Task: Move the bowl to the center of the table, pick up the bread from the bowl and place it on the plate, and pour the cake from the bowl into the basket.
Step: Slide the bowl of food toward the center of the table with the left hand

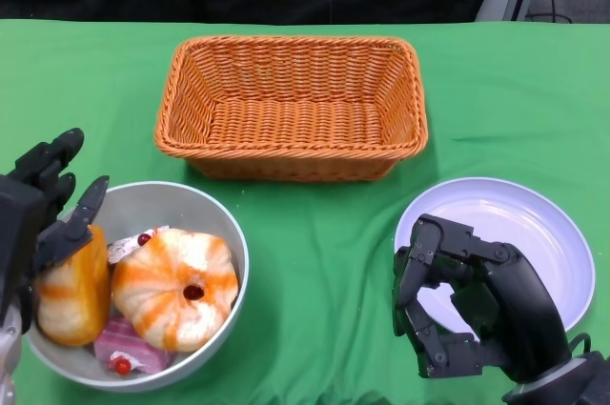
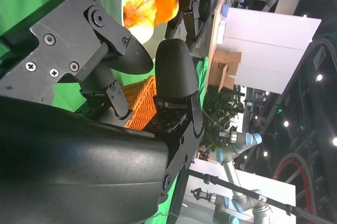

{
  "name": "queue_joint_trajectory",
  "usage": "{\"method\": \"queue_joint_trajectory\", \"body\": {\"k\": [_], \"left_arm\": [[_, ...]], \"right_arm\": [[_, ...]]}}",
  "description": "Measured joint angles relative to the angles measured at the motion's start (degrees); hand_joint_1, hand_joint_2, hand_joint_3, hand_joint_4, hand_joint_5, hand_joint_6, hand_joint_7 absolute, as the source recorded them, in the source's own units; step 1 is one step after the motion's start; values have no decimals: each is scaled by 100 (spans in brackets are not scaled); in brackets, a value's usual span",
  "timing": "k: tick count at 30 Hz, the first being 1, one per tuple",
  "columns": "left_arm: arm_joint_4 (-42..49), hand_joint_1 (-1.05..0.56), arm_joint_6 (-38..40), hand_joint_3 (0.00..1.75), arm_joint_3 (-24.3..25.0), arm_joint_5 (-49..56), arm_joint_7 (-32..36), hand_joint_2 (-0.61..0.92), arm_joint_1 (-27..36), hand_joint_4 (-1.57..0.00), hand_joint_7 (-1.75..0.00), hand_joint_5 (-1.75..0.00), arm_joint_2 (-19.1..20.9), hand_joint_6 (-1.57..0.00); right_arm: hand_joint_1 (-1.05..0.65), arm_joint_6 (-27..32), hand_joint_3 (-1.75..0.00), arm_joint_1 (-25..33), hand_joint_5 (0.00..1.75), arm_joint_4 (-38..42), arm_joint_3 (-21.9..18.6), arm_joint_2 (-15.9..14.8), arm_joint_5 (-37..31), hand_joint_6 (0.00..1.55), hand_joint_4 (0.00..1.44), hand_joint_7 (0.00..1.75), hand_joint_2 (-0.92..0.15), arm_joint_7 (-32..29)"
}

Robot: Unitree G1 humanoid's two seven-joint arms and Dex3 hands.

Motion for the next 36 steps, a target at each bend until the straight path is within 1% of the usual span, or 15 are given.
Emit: {"method": "queue_joint_trajectory", "body": {"k": [8, 11, 20, 28, 36], "left_arm": [[-219, -65, 171, 59, -46, 133, 238, 92, 34, -33, 0, 0, -199, -30], [-334, -63, 242, 59, -90, 168, 298, 92, 66, -34, 0, -1, -275, -31], [-565, -61, 423, 59, -215, 261, 307, 92, 78, -33, 0, 0, -458, -28], [-605, -61, 375, 59, -344, 428, 571, 92, 90, -38, -1, -2, -676, -30], [-536, -61, 84, 59, -385, 377, 582, 92, 108, -37, -1, -2, -848, -30]], "right_arm": [[-8, -40, -137, 5, 175, 0, 7, 17, -37, 67, 88, 169, -42, -22], [-10, -40, -137, 8, 175, 0, 15, 18, -37, 67, 88, 169, -40, -26], [-9, -147, -138, 22, 175, 1, 23, 65, -184, 67, 89, 169, -41, -120], [-10, -146, -137, 22, 175, 1, 25, 65, -184, 66, 88, 169, -41, -114], [-10, -146, -136, 27, 175, 1, 33, 66, -203, 67, 88, 168, -40, -115]]}}
